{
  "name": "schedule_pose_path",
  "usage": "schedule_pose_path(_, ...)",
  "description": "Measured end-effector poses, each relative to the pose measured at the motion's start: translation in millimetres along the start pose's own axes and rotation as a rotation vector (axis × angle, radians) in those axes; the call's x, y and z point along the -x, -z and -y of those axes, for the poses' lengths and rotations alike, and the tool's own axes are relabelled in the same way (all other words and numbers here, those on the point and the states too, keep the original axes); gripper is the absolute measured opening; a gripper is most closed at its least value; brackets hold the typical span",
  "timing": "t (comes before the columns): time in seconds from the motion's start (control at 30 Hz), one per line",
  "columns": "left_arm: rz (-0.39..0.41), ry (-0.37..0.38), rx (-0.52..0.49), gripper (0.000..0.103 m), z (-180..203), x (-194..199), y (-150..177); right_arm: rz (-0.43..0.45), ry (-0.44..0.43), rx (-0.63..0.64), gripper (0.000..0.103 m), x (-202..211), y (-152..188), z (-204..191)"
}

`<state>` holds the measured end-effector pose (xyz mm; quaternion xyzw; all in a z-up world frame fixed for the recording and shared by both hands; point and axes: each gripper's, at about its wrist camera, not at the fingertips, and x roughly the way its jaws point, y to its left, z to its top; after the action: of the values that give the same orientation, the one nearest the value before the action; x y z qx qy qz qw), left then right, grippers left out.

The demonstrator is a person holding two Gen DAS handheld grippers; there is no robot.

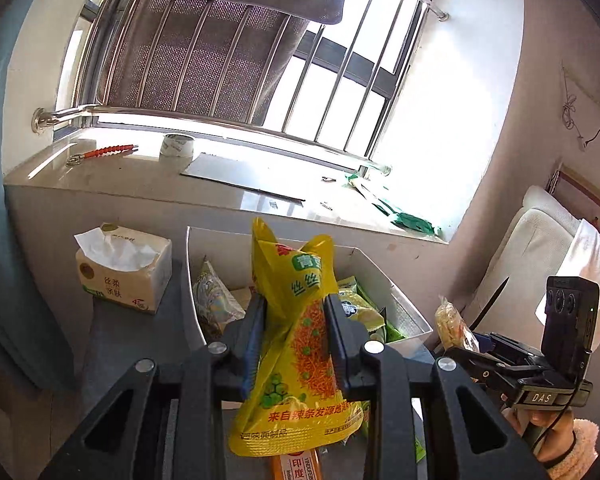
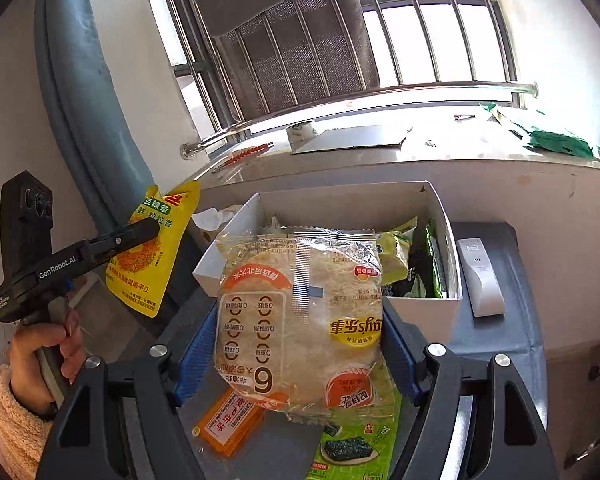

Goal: Organize snacks
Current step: 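Lower both packets into the white box and open both grippers, then move both grippers back over the remaining snacks on the table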

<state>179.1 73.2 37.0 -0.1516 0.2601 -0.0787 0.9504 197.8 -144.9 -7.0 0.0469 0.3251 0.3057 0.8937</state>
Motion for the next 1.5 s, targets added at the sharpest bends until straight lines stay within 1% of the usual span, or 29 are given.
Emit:
schedule_pose_path(0.07,-0.014,-0.030,-0.020,0.033,0,-23,-20,-0.003,0.029,0.007,0.079,-24,-31,7)
schedule_pose_path(0.1,-0.026,-0.028,-0.011,0.033,-2,-35,-28,-0.004,0.039,-0.002,0.079,-35,-42,12)
schedule_pose_path(0.17,-0.064,-0.025,-0.001,0.033,-7,-58,-39,-0.044,0.031,-0.045,0.079,-57,-61,24)
schedule_pose_path(0.23,-0.091,-0.035,-0.014,0.033,-7,-76,-45,-0.059,0.041,-0.080,0.079,-71,-73,34)
schedule_pose_path(0.3,-0.085,-0.057,-0.024,0.035,-8,-87,-48,-0.061,0.073,-0.082,0.079,-79,-79,39)
schedule_pose_path(0.33,-0.095,-0.062,-0.023,0.043,-10,-92,-48,-0.042,0.089,-0.082,0.082,-80,-81,41)
schedule_pose_path(0.37,-0.118,-0.063,-0.013,0.071,-14,-98,-49,-0.019,0.086,-0.077,0.088,-79,-83,43)
schedule_pose_path(0.4,-0.137,-0.064,0.003,0.090,-17,-102,-48,-0.006,0.085,-0.078,0.103,-77,-84,45)
schedule_pose_path(0.43,-0.131,-0.052,0.008,0.102,-19,-100,-46,0.004,0.082,-0.088,0.103,-75,-85,47)
schedule_pose_path(0.47,-0.116,-0.044,0.008,0.103,-22,-97,-43,0.000,0.074,-0.100,0.103,-73,-84,49)
schedule_pose_path(0.5,-0.106,-0.053,0.010,0.103,-24,-94,-42,-0.006,0.064,-0.107,0.103,-70,-85,50)
schedule_pose_path(0.53,-0.103,-0.063,0.019,0.103,-27,-89,-41,-0.002,0.065,-0.107,0.103,-68,-86,51)
schedule_pose_path(0.63,-0.100,-0.047,0.033,0.103,-29,-77,-41,0.020,0.082,-0.108,0.103,-57,-84,52)
schedule_pose_path(0.73,-0.083,-0.073,-0.005,0.103,-23,-61,-42,0.021,0.058,-0.105,0.103,-47,-82,48)
schedule_pose_path(0.83,-0.072,-0.081,-0.043,0.103,-12,-43,-41,0.026,0.050,-0.061,0.103,-35,-77,35)
schedule_pose_path(1.0,-0.034,-0.073,-0.093,0.103,6,-5,-23,0.043,-0.006,-0.006,0.103,-2,-56,9)
schedule_pose_path(1.1,-0.019,-0.046,-0.119,0.103,18,20,2,0.040,-0.034,0.045,0.103,20,-31,-6)
schedule_pose_path(1.2,-0.008,-0.043,-0.130,0.103,28,42,34,0.044,-0.046,0.093,0.103,44,6,-19)
schedule_pose_path(1.27,-0.014,-0.026,-0.129,0.103,32,54,59,0.044,-0.029,0.126,0.103,56,33,-25)
schedule_pose_path(1.37,-0.030,-0.033,-0.113,0.103,35,66,96,0.030,0.021,0.146,0.103,68,74,-26)
schedule_pose_path(1.43,-0.040,-0.046,-0.091,0.103,35,72,119,0.017,0.044,0.118,0.103,73,100,-23)
schedule_pose_path(1.5,-0.062,-0.042,-0.071,0.103,35,75,141,-0.015,0.064,0.077,0.103,74,124,-18)
